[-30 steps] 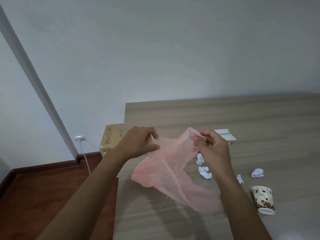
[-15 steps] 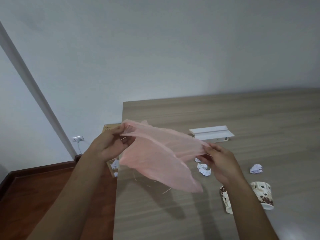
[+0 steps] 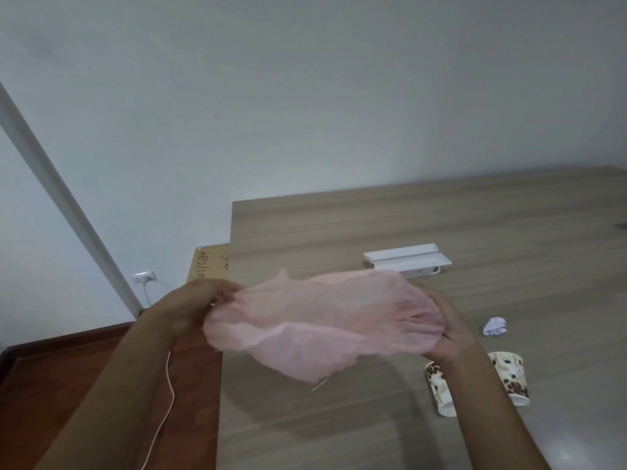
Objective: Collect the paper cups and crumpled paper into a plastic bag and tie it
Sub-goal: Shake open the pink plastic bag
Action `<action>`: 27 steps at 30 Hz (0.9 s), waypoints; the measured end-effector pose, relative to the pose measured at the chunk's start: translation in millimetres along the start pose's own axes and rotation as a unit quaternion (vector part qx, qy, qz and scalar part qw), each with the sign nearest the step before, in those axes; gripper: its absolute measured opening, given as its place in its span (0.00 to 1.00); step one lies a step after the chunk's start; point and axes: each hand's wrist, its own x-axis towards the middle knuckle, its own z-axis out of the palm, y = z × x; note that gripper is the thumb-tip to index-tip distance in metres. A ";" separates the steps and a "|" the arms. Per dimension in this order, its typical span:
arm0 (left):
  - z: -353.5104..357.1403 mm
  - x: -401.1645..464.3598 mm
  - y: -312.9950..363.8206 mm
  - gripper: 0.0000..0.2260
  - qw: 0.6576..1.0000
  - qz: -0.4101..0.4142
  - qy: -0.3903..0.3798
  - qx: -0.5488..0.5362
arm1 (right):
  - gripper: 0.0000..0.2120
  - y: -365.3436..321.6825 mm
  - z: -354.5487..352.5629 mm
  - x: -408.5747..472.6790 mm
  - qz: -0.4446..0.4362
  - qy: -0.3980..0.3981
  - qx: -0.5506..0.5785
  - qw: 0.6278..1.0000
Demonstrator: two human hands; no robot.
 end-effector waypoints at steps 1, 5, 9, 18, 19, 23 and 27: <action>-0.4 0.4 -0.4 0.10 0.997 0.026 0.012 0.074 | 0.29 0.5 -2.7 4.2 0.011 0.005 -0.022 1.000; 39.6 -10.0 17.4 0.22 0.951 0.216 -0.003 0.223 | 0.22 7.8 5.6 19.6 0.027 0.022 -0.087 0.996; 104.4 -29.2 16.6 0.17 0.903 0.257 -0.141 0.314 | 0.10 16.2 25.2 26.0 0.033 0.009 -0.165 0.986; 110.5 -16.6 30.6 0.10 0.974 0.179 -0.105 -0.091 | 0.07 -1.9 4.1 -9.4 0.053 -0.021 -0.528 0.847; 108.0 -15.5 31.9 0.10 0.976 0.164 -0.085 -0.119 | 0.06 -0.8 0.8 -11.8 0.067 -0.015 -0.539 0.839; 87.3 -5.1 31.8 0.10 0.970 0.104 -0.070 -0.208 | 0.07 3.7 -21.5 -12.4 0.053 0.066 -0.466 0.881; 60.8 3.0 25.4 0.13 0.953 0.045 -0.088 -0.287 | 0.14 0.4 -41.8 -16.2 0.030 0.146 -0.507 0.849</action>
